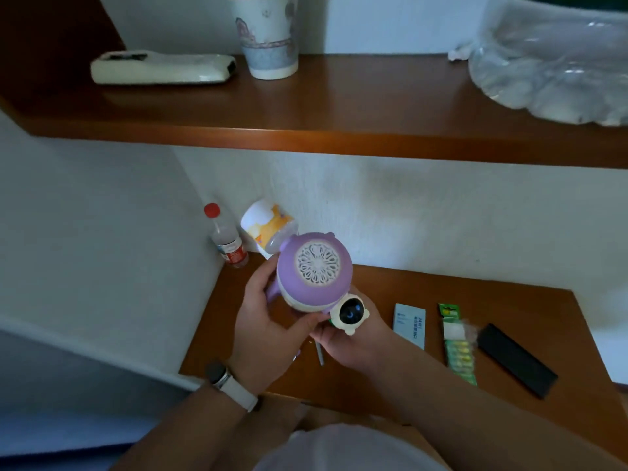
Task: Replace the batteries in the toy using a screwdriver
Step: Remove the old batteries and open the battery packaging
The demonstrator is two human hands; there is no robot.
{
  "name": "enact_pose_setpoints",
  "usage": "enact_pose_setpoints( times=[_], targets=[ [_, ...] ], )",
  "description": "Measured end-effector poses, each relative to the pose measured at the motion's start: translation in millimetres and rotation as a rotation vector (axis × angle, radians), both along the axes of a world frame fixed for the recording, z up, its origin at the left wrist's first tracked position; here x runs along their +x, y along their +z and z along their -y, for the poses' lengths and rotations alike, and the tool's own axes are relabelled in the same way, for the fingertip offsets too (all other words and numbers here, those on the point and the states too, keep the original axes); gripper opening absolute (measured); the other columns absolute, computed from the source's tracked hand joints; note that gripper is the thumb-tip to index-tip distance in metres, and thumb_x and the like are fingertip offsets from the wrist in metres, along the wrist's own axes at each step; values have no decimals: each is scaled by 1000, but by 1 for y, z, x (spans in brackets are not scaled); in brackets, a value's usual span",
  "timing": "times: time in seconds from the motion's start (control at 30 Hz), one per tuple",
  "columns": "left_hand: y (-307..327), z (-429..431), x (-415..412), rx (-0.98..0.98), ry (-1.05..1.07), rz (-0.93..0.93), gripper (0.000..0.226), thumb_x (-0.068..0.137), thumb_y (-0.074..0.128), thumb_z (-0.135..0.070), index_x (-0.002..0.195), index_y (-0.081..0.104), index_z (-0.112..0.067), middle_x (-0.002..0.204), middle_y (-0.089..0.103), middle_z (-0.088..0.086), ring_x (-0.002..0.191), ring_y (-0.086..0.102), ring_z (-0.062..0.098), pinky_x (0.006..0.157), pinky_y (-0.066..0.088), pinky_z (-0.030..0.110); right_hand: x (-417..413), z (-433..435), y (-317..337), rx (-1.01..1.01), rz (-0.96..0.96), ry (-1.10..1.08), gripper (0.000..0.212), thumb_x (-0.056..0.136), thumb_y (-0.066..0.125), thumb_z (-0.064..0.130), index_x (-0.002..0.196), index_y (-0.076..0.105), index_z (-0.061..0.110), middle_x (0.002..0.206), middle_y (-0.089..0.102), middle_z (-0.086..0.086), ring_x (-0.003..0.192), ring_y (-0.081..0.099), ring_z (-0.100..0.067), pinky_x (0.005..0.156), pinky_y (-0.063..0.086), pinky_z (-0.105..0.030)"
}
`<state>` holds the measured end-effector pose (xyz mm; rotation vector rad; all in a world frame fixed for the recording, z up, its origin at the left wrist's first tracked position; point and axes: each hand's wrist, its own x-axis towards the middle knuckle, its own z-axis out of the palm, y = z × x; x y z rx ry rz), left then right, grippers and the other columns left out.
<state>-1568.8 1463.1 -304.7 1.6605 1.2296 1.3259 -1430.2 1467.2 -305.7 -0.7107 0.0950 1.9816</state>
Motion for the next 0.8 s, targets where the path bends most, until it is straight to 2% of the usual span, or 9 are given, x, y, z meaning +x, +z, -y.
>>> enact_pose_setpoints(
  times=[0.07,0.13,0.2,0.33,0.47,0.53,0.6,0.7,0.8],
  targets=[
    [3,2,2,5,14,-22,83,62,87,-40,134,46,-34,129,58,-25,123,58,8,95,51,19,3,1,2,44,-4,22,41,51,86,16,88,75,1,86,66,-15,81,57,-26,71,43,-29],
    [6,3,5,17,45,-39,82,61,93,-33,130,48,-37,127,57,-31,122,57,3,93,50,16,5,3,7,31,8,26,22,65,76,18,78,76,0,82,66,-15,78,58,-26,65,49,-28],
    [10,5,7,46,86,-51,82,61,93,-26,125,47,-48,124,53,-40,120,56,-4,90,47,10,6,3,10,25,15,24,20,72,64,13,81,70,-3,82,64,-16,74,57,-26,57,54,-29],
    [14,6,5,51,139,-36,90,61,88,-21,125,41,-63,124,55,-38,120,57,-1,92,49,14,7,4,13,44,81,42,20,69,64,6,86,65,-5,98,63,-22,76,62,-27,60,60,-34],
    [13,5,1,38,164,-47,88,65,91,-28,136,40,-34,128,56,-31,121,59,6,97,54,28,11,5,10,-3,72,68,16,93,57,6,104,66,-2,110,68,-25,76,70,-29,73,60,-40],
    [9,5,-2,10,171,-29,88,66,91,-28,138,40,-25,132,59,-15,121,61,14,96,56,41,14,6,10,-35,107,74,20,97,53,10,110,64,-2,106,70,-24,90,71,-33,77,62,-42],
    [6,4,-3,-15,180,-18,90,66,89,-23,140,39,-17,133,60,-5,120,62,19,93,57,49,16,8,12,-64,96,84,26,96,55,11,119,59,-1,118,65,-26,107,67,-36,79,61,-42],
    [2,1,-3,-49,188,-12,90,66,88,-24,140,39,-15,133,60,0,119,63,20,91,57,49,20,9,13,-101,88,81,33,93,59,9,124,55,1,126,58,-28,110,65,-36,79,61,-43],
    [1,-2,-2,-88,218,13,91,64,86,-29,140,39,-15,131,60,0,118,62,16,89,59,38,23,9,11,-125,93,67,33,94,58,8,125,52,-1,124,58,-30,108,65,-38,78,61,-45]
  ],
)
